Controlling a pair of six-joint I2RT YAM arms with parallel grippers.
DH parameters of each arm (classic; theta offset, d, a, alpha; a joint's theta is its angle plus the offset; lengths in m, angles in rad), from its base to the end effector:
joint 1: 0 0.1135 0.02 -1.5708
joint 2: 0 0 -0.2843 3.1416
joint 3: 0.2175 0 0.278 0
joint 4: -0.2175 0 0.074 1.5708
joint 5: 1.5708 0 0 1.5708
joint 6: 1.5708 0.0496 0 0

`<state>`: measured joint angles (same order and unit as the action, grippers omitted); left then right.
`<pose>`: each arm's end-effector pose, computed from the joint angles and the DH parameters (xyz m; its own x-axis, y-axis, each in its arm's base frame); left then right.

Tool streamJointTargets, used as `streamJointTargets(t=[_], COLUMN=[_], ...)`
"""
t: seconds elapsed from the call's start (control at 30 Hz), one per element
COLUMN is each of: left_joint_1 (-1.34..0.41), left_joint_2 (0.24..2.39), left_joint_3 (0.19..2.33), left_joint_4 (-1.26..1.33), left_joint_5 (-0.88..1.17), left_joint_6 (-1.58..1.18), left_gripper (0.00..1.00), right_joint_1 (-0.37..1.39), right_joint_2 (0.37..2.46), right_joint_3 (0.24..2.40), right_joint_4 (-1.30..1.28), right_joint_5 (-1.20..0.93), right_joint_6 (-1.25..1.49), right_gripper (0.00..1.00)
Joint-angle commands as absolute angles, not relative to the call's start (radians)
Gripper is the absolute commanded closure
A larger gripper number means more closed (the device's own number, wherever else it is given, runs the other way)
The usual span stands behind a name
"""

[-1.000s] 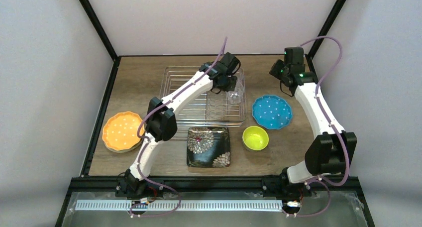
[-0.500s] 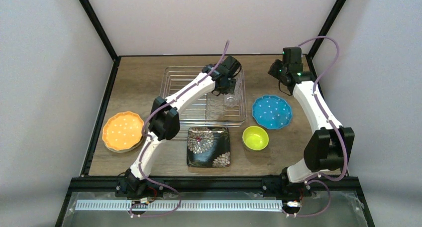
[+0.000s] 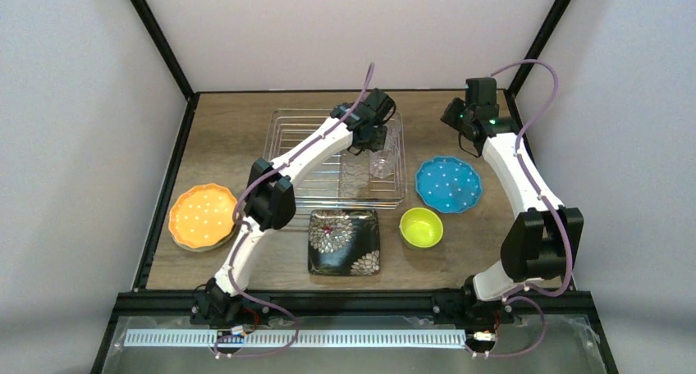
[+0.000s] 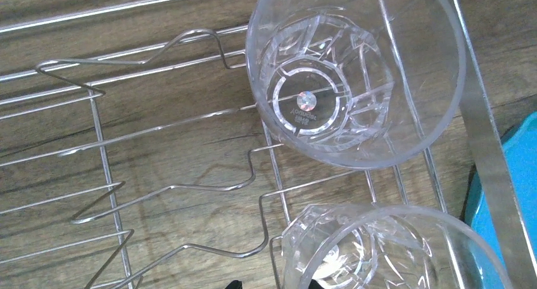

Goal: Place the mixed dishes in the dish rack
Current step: Place the cup in the dish rack, then grab the bowl from the bowl.

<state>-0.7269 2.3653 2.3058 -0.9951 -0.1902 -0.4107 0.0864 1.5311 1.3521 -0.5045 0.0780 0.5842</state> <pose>0.4232 -0.3638 0.2497 -0.8285 0.2122 -0.5182 0.2749 0.9603 -0.0463 0.3811 0.0291 0.3303 -0.5391 0.5052 -0.6739 0.3255 0.8629 0.3866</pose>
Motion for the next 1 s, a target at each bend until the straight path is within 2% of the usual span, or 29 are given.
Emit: streamJointTargets(t=[0.0,0.37,0.77,0.97], left_joint_1=[-0.724,-0.724,-0.724,-0.724], left_joint_2=[2.325,2.11,1.623,1.418], left_joint_3=[2.331,2.28,1.771,1.489], left_joint_4=[-0.969,-0.872,-0.579,-0.484], left_joint_5=[-0.183,-0.173,-0.146,-0.061], left_joint_6=[-0.424,-0.454,-0.533,-0.61], left_gripper=[0.4,0.27,0.11,0.11], right_joint_1=[0.084,0.084,0.084,0.084], right_joint_2=[1.525,1.44,1.242,1.154], right_joint_3=[1.394,1.389,1.164,1.04], right_joint_4=[-0.525,-0.605,-0.634,-0.657], right_joint_5=[0.09,0.075,0.056,0.033], right_joint_6=[0.578,0.545,0.516,0.514], right_gripper=[0.01,0.01,0.01,0.01])
